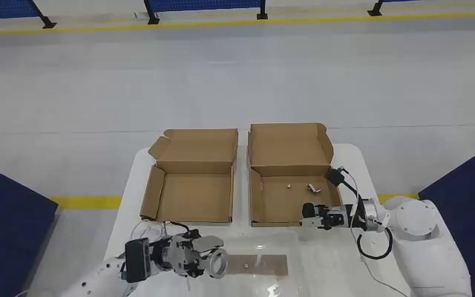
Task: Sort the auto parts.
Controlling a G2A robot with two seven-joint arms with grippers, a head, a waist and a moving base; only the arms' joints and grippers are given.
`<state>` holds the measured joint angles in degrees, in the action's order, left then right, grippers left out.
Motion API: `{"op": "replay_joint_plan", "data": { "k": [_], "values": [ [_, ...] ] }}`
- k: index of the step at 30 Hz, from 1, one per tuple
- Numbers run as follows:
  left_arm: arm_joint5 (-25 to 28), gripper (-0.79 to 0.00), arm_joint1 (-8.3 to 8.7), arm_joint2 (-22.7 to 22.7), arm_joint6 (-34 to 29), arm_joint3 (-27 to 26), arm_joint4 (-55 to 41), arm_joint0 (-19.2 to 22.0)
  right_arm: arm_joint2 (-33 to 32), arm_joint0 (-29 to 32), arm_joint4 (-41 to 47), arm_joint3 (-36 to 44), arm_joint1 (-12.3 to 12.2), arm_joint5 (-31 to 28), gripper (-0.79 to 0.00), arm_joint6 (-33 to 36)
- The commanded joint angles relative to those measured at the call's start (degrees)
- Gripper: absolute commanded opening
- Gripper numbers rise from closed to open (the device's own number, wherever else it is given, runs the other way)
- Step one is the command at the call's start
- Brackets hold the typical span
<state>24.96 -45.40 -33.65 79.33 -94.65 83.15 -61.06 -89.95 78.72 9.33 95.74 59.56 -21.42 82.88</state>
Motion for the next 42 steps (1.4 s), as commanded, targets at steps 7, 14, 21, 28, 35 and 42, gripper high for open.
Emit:
{"op": "replay_joint_plan", "data": {
  "k": [7, 14, 21, 28, 35, 42],
  "values": [
    [-1.07, -0.785, -0.67, -0.15, 1.07, 0.2, -7.26, 0.08, 0.0, 0.0, 0.0, 0.0, 0.0, 0.0, 0.0, 0.0],
    [-1.3, -0.785, -0.69, -0.27, 1.3, 0.31, -7.48, 0.0, 0.0, 0.0, 0.0, 0.0, 0.0, 0.0, 0.0, 0.0],
    [-1.3, -0.785, -0.69, -0.27, 1.3, 0.31, -7.48, 0.0, 0.0, 0.0, 0.0, 0.0, 0.0, 0.0, 0.0, 0.0],
    [-0.59, -0.785, -1.65, -2.15, 0.58, -2.83, -11.48, -0.52, 0.0, 0.0, 0.0, 0.0, 0.0, 0.0, 0.0, 0.0],
    [-1.11, -0.785, -3.66, -3.09, 1.11, -2.76, -13.32, 0.55, 0.0, 0.0, 0.0, 0.0, 0.0, 0.0, 0.0, 0.0],
    [-1.46, -0.785, -5.36, -3.35, 1.46, -4.68, -16.53, 1.22, 0.0, 0.0, 0.0, 0.0, 0.0, 0.0, 0.0, 0.0]
  ]
}}
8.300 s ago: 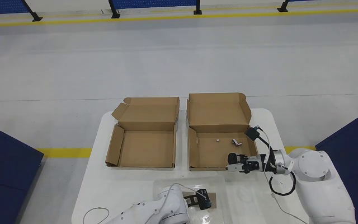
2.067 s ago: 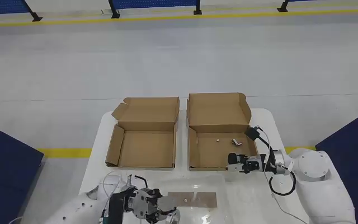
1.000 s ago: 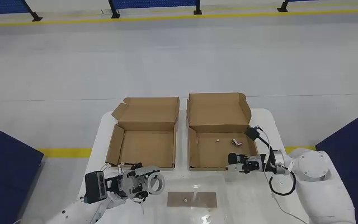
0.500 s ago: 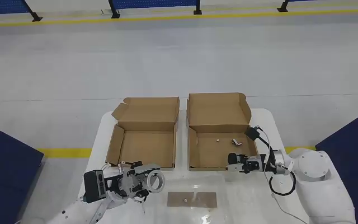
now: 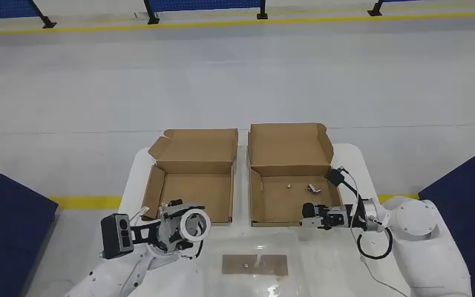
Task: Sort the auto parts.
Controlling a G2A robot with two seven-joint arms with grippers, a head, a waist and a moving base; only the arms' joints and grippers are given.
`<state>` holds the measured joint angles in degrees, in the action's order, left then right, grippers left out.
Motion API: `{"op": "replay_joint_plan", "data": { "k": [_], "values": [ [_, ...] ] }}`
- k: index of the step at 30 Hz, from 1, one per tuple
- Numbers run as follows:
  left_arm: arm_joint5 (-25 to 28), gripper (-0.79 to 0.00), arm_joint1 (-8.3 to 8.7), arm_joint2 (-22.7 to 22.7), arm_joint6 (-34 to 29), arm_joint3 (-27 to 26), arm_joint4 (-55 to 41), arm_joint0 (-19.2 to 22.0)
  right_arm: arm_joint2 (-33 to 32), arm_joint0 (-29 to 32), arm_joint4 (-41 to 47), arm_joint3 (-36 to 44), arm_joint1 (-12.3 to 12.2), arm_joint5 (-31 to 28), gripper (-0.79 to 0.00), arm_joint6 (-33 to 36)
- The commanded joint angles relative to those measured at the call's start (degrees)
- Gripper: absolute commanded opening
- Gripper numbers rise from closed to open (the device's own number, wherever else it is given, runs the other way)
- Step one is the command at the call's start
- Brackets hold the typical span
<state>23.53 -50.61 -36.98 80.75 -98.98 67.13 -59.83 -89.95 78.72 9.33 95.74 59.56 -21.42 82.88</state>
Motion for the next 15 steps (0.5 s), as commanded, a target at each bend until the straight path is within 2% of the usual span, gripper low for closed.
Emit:
{"op": "replay_joint_plan", "data": {
  "k": [1, 15],
  "values": [
    [-0.05, -0.785, -0.29, -0.06, 0.05, -0.72, -1.1, -0.04, 0.0, 0.0, 0.0, 0.0, 0.0, 0.0, 0.0, 0.0],
    [-0.2, -0.785, -0.54, -1.37, 0.21, -2.93, -4.99, -0.83, 0.0, 0.0, 0.0, 0.0, 0.0, 0.0, 0.0, 0.0]
  ]
}}
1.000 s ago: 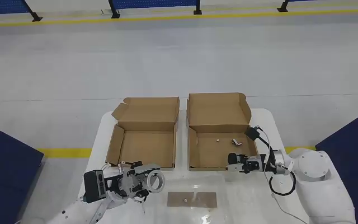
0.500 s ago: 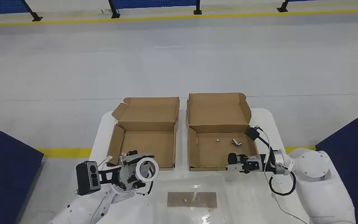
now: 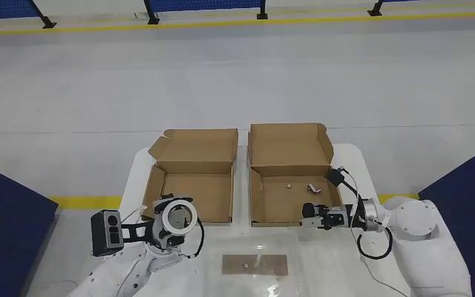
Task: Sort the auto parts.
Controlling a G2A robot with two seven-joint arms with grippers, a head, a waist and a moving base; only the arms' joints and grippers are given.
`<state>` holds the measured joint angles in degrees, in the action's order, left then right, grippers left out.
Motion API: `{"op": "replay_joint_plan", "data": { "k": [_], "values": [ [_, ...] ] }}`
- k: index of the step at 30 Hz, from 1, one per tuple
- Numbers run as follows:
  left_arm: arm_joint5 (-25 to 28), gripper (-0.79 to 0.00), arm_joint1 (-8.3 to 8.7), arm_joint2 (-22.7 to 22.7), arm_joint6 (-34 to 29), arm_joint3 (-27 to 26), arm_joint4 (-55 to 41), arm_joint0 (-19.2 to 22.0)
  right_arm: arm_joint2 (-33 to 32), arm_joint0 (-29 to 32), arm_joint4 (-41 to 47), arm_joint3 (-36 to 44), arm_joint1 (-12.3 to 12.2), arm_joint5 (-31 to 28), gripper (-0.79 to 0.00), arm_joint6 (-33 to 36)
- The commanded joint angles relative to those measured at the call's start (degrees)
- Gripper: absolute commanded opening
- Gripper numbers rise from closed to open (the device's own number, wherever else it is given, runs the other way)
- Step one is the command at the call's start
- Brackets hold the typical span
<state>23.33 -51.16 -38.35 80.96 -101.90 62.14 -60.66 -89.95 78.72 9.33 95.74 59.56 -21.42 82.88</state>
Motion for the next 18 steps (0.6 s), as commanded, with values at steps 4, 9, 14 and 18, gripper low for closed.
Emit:
{"op": "replay_joint_plan", "data": {
  "k": [4, 9, 14, 18],
  "values": [
    [0.0, -0.785, 0.0, 0.0, 0.0, 0.0, 0.0, 0.0, 0.0, 0.0, 0.0, 0.0, 0.0, 0.0, 0.0, 0.0],
    [0.14, -0.785, -0.81, -1.42, -2.06, -2.78, -3.45, -1.32, 0.0, 0.0, 0.0, 0.0, 0.0, 0.0, 0.0, 0.0],
    [0.62, -0.785, -1.78, -2.84, -2.86, -4.35, -5.42, -2.01, 0.0, 0.0, 0.0, 0.0, 0.0, 0.0, 0.0, 0.0],
    [0.24, -0.785, -2.51, -3.95, -3.93, -5.27, -5.76, -2.6, 0.0, 0.0, 0.0, 0.0, 0.0, 0.0, 0.0, 0.0]
  ]
}}
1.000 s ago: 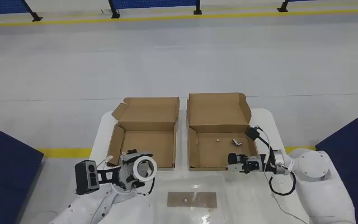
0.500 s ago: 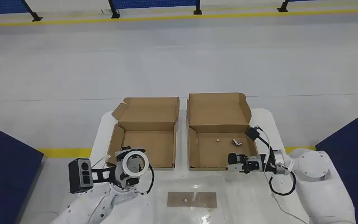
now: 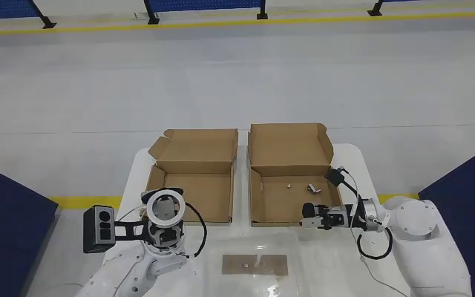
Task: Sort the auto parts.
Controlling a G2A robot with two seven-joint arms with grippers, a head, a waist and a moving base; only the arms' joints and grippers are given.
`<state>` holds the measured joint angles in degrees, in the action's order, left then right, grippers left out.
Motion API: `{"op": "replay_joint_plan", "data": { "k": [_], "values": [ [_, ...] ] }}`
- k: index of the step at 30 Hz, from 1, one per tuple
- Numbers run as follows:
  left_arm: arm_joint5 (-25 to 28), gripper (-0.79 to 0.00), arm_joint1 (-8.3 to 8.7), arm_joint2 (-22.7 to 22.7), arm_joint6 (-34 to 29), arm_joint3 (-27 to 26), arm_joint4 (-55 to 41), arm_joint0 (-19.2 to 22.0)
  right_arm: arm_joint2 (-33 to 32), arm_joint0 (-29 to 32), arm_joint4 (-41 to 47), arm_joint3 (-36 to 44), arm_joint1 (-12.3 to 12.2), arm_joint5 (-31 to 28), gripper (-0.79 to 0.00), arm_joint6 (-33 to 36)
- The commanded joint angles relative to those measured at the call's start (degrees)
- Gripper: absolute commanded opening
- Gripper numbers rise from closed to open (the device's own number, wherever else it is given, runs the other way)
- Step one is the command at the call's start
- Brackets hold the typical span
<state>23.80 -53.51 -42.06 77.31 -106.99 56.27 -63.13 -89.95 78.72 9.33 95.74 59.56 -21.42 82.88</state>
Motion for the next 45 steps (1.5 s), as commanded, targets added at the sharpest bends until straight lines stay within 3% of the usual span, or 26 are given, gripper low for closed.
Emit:
{"op": "replay_joint_plan", "data": {
  "k": [1, 21, 35, 45],
  "values": [
    [-0.34, -0.785, -0.35, -0.45, -0.46, -0.38, 0.11, -0.3, 0.0, 0.0, 0.0, 0.0, 0.0, 0.0, 0.0, 0.0],
    [-5.23, -0.785, -3.57, -3.72, -10.58, -4.19, 6.92, -2.58, 0.0, 0.0, 0.0, 0.0, 0.0, 0.0, 0.0, 0.0],
    [-0.71, -0.785, -5.55, -6.38, -6.91, -6.11, 2.38, -5.02, 0.0, 0.0, 0.0, 0.0, 0.0, 0.0, 0.0, 0.0],
    [-1.88, -0.785, -6.58, -8.65, -10.0, -6.73, 7.17, -6.16, 0.0, 0.0, 0.0, 0.0, 0.0, 0.0, 0.0, 0.0]
  ]
}}
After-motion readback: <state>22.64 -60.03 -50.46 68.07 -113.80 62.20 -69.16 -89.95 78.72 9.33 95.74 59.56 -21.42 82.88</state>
